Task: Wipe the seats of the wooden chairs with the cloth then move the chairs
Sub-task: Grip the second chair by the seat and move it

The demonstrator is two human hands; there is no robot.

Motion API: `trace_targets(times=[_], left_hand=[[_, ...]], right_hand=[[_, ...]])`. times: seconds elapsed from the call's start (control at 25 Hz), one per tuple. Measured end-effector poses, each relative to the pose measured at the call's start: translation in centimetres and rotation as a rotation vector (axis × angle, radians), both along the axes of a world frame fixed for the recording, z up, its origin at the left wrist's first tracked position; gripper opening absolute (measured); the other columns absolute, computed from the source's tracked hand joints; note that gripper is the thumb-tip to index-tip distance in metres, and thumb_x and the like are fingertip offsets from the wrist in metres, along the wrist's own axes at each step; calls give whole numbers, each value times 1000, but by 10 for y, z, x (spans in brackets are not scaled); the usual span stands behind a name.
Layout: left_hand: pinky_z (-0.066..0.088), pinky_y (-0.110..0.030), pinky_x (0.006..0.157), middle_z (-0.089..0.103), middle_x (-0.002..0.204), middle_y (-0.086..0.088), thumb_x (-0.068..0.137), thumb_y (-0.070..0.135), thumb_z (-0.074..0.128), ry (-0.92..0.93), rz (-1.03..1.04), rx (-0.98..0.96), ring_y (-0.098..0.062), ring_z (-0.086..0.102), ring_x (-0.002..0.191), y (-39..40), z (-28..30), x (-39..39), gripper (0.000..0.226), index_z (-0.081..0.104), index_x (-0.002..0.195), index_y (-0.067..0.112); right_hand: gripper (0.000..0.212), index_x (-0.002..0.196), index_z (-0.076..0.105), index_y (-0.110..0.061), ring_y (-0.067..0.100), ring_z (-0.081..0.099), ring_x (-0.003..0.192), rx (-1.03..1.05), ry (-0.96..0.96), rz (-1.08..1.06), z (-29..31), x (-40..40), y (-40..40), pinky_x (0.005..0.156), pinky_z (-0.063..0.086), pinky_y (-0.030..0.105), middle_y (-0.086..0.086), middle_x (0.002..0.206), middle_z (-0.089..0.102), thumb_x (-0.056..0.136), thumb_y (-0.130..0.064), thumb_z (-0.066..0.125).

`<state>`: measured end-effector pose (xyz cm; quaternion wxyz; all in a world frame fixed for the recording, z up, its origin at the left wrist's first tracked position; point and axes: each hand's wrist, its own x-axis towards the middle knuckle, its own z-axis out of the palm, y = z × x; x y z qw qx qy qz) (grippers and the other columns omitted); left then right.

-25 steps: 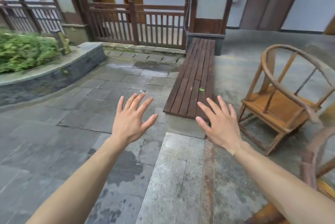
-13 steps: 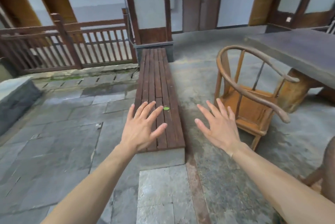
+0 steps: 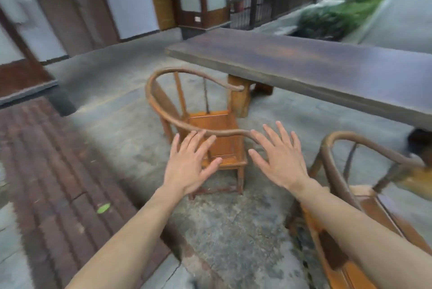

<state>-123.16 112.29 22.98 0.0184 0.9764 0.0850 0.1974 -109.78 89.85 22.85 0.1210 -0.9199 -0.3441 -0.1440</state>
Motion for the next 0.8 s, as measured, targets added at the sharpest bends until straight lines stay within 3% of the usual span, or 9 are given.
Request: trace_targets(times=[0.2,0.36,0.68,0.8], left_hand=[[8,-53,123,36,160,1,92,71,20,100,-436,-29,-22,28,150,-16,-18,120,70,39,150,35],[10,-55,123,36,160,0,93,69,21,121,-753,-17,-22,27,150,-53,-25,174,69,38,151,34],[12,-52,122,43,155,0,94,67,22,171,-1141,-30,-22,35,146,-159,-53,194,68,45,147,31],[17,-53,121,44,155,-1,94,68,20,207,-1217,1,-23,37,145,-186,-69,186,69,46,146,30]], right_hand=[[62,150,38,-38,30,18,152,-33,26,-418,-20,13,-49,118,21,58,2,158,38,96,-66,24],[64,149,40,-37,31,19,152,-13,52,-760,-21,-22,-84,118,20,58,2,158,39,94,-65,23],[62,148,43,-33,29,22,151,-37,72,-1178,-31,-121,-145,118,24,55,1,156,41,96,-63,27],[55,138,54,-28,26,35,145,7,36,-1239,-44,-159,-149,114,32,50,0,146,54,98,-58,33]])
